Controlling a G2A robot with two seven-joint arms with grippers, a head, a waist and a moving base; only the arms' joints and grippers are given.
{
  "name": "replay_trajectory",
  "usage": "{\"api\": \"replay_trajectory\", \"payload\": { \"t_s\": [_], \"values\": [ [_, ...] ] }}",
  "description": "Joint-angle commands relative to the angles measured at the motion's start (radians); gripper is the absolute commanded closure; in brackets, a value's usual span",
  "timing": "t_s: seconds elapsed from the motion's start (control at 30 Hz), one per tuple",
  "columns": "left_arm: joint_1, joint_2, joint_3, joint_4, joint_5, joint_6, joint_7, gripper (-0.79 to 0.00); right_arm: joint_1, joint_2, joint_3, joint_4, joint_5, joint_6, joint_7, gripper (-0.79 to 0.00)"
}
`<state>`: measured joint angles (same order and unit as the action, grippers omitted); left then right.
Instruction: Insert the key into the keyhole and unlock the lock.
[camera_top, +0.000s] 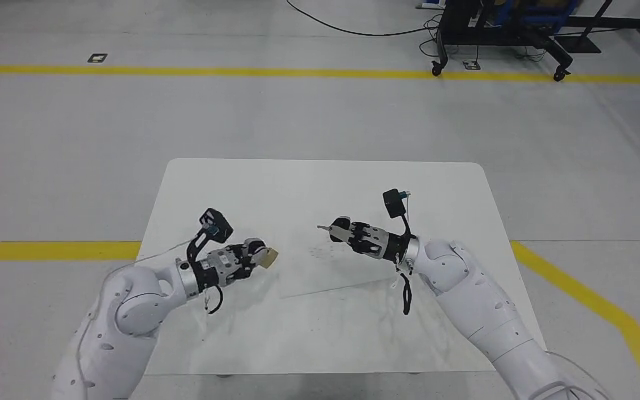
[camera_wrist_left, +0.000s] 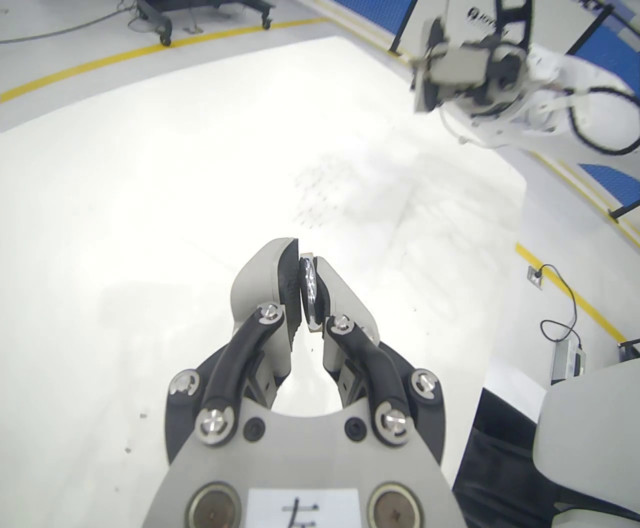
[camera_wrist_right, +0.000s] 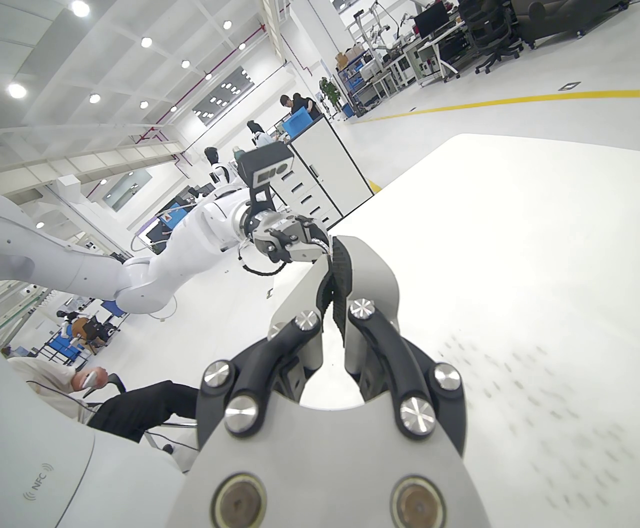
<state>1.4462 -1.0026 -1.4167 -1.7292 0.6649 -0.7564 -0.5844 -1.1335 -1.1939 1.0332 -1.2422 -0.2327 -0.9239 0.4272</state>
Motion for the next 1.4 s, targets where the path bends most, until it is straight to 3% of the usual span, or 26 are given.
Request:
{"api": "replay_trajectory", "payload": {
  "t_s": [0.0, 0.2, 0.33, 0.5, 0.6, 0.87, 0.97, 1.07, 1.13, 1.37],
  "values": [
    [-0.004, 0.001, -0.001, -0.014, 0.1, -0.006, 0.004, 0.0, 0.0, 0.0, 0.0, 0.0, 0.0, 0.0, 0.0, 0.0],
    [0.0, 0.0, 0.0, -0.012, 0.09, 0.009, 0.019, 0.0, 0.0, 0.0, 0.0, 0.0, 0.0, 0.0, 0.0, 0.0],
    [-0.031, -0.01, 0.05, 0.062, -0.096, 0.071, 0.007, 0.0, -0.004, -0.002, -0.003, -0.014, 0.01, -0.002, -0.011, 0.0],
    [-0.115, -0.021, 0.113, 0.165, -0.381, 0.091, -0.062, 0.0, -0.009, -0.018, -0.033, -0.052, 0.092, -0.088, -0.106, 0.0],
    [-0.145, -0.027, 0.142, 0.237, -0.583, 0.113, -0.11, 0.0, 0.003, -0.033, -0.075, -0.078, 0.167, -0.088, -0.147, 0.0],
    [-0.158, -0.028, 0.143, 0.247, -0.6, 0.137, -0.114, 0.0, 0.007, -0.04, -0.088, -0.078, 0.207, -0.088, -0.175, 0.0],
    [-0.15, -0.035, 0.15, 0.277, -0.804, 0.199, -0.119, 0.0, 0.003, -0.041, -0.085, -0.088, 0.205, -0.074, -0.183, 0.0],
    [-0.16, -0.043, 0.16, 0.328, -1.092, 0.298, -0.195, 0.0, -0.007, -0.043, -0.079, -0.119, 0.201, -0.069, -0.204, 0.0],
    [-0.179, -0.047, 0.174, 0.351, -1.238, 0.37, -0.305, 0.0, -0.017, -0.047, -0.089, -0.133, 0.204, -0.075, -0.21, 0.0],
    [-0.233, -0.065, 0.216, 0.416, -1.453, 0.466, -0.484, 0.0, -0.021, -0.069, -0.157, -0.119, 0.192, -0.075, -0.215, 0.0]
  ]
}}
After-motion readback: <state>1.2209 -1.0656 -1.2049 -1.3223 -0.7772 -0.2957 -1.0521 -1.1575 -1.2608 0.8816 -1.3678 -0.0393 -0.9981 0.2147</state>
